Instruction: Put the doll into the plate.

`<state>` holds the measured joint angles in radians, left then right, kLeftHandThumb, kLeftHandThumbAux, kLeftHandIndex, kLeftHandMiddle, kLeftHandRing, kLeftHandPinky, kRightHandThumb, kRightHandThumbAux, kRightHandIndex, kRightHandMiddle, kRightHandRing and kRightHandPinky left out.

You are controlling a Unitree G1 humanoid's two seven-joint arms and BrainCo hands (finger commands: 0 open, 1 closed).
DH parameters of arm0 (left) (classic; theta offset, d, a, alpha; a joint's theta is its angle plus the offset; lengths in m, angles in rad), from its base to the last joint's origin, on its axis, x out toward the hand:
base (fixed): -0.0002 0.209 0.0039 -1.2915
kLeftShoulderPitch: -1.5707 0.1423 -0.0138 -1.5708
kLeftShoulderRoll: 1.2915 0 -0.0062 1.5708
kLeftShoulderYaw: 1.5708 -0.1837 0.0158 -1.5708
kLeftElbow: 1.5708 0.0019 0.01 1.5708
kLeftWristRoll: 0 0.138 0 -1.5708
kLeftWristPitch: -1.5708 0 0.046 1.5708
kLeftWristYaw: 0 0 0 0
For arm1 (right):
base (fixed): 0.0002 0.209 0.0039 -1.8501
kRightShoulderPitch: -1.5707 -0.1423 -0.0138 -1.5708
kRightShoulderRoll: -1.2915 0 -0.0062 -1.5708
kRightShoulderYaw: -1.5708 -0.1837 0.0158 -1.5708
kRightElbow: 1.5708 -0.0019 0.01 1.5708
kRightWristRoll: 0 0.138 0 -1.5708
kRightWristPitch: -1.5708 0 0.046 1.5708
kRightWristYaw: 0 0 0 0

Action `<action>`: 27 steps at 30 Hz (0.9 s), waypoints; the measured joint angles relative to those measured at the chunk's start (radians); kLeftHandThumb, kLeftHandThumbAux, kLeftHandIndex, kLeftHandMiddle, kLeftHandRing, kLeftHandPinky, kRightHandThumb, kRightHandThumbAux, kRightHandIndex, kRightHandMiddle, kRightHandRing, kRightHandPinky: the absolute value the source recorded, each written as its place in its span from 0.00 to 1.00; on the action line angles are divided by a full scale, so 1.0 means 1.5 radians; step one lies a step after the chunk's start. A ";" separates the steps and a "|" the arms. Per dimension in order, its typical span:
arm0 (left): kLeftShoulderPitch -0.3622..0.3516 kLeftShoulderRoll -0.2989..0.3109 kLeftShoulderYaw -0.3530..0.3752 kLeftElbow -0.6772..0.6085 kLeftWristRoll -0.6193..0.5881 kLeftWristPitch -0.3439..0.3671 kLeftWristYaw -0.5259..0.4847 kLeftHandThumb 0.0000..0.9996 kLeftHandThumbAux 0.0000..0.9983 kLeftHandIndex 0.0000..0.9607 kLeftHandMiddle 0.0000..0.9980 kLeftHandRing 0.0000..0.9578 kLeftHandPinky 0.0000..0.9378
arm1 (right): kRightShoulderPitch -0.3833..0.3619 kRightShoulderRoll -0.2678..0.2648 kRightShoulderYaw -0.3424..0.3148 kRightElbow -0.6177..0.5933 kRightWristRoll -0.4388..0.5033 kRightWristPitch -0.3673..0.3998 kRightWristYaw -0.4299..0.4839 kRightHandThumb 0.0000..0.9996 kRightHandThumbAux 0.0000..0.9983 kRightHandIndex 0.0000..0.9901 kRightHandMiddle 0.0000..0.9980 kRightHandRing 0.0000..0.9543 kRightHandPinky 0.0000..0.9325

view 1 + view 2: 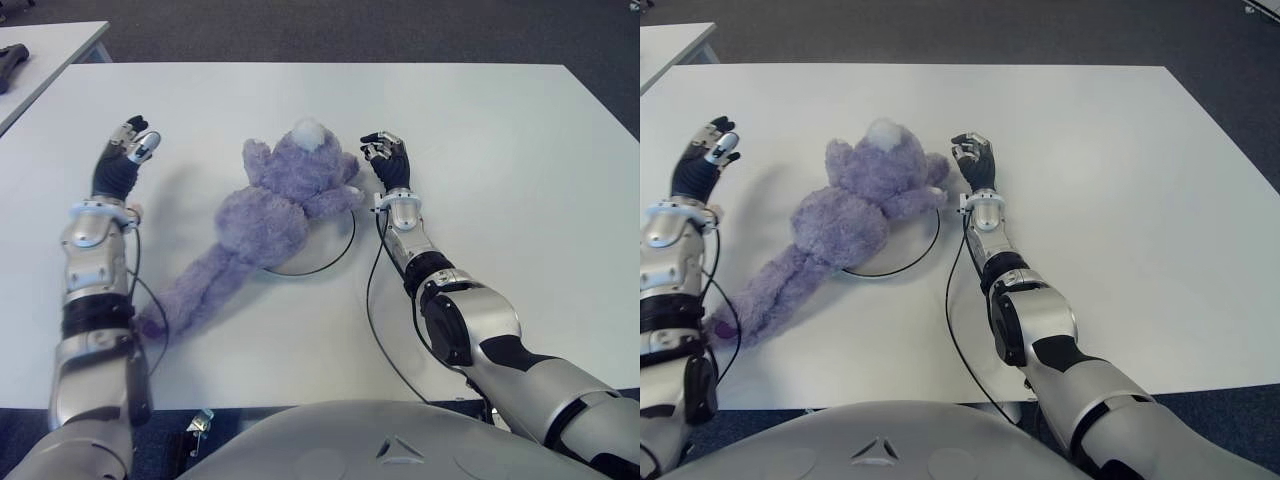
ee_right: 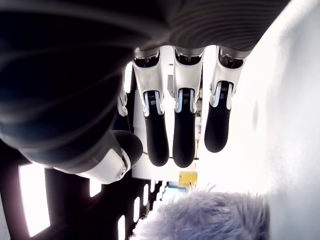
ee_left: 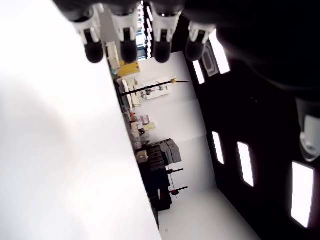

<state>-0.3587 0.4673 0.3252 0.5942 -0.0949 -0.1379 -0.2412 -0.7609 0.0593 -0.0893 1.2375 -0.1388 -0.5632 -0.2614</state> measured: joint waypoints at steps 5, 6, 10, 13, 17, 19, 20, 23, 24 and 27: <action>-0.031 -0.031 -0.020 0.091 0.005 -0.029 0.015 0.00 0.43 0.00 0.06 0.02 0.00 | -0.001 0.002 0.002 0.000 -0.001 0.000 -0.001 0.68 0.74 0.41 0.36 0.38 0.38; -0.038 -0.037 -0.021 0.106 0.005 -0.041 0.021 0.00 0.43 0.00 0.06 0.03 0.00 | -0.001 0.002 0.002 0.000 -0.002 0.000 -0.002 0.68 0.74 0.41 0.36 0.38 0.38; -0.069 -0.049 -0.023 0.161 0.005 -0.071 0.036 0.00 0.44 0.00 0.07 0.03 0.00 | -0.001 0.000 0.002 0.000 -0.004 0.001 -0.006 0.68 0.74 0.41 0.37 0.39 0.39; -0.091 -0.060 -0.022 0.199 0.005 -0.089 0.045 0.00 0.45 0.00 0.07 0.03 0.00 | 0.000 -0.002 0.002 0.000 -0.006 0.003 -0.009 0.68 0.74 0.41 0.37 0.39 0.39; -0.110 -0.073 -0.021 0.239 0.003 -0.111 0.054 0.00 0.46 0.00 0.06 0.02 0.00 | 0.000 -0.005 0.002 0.000 -0.010 0.005 -0.011 0.68 0.74 0.42 0.37 0.38 0.37; -0.120 -0.079 -0.020 0.259 0.001 -0.122 0.055 0.00 0.46 0.00 0.06 0.02 0.00 | 0.000 -0.006 0.001 0.000 -0.010 0.005 -0.011 0.68 0.74 0.42 0.37 0.38 0.37; -0.124 -0.084 -0.019 0.271 -0.001 -0.128 0.055 0.00 0.46 0.00 0.05 0.02 0.00 | 0.000 -0.006 0.001 0.000 -0.010 0.005 -0.011 0.68 0.74 0.42 0.37 0.38 0.37; -0.139 -0.094 -0.019 0.301 -0.004 -0.140 0.055 0.00 0.47 0.00 0.05 0.01 0.00 | 0.001 -0.007 0.001 0.000 -0.011 0.005 -0.011 0.68 0.74 0.42 0.37 0.38 0.37; -0.144 -0.097 -0.019 0.310 -0.005 -0.142 0.055 0.00 0.47 0.00 0.05 0.01 0.00 | 0.001 -0.006 0.000 0.000 -0.011 0.005 -0.011 0.68 0.74 0.41 0.37 0.38 0.37; -0.157 -0.109 -0.019 0.330 -0.008 -0.149 0.055 0.00 0.47 0.00 0.04 0.00 0.00 | 0.001 -0.005 0.001 0.000 -0.011 0.005 -0.011 0.68 0.74 0.41 0.37 0.38 0.38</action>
<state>-0.5946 0.3032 0.2970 1.0891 -0.1068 -0.3612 -0.1594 -0.7592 0.0514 -0.0885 1.2377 -0.1549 -0.5551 -0.2781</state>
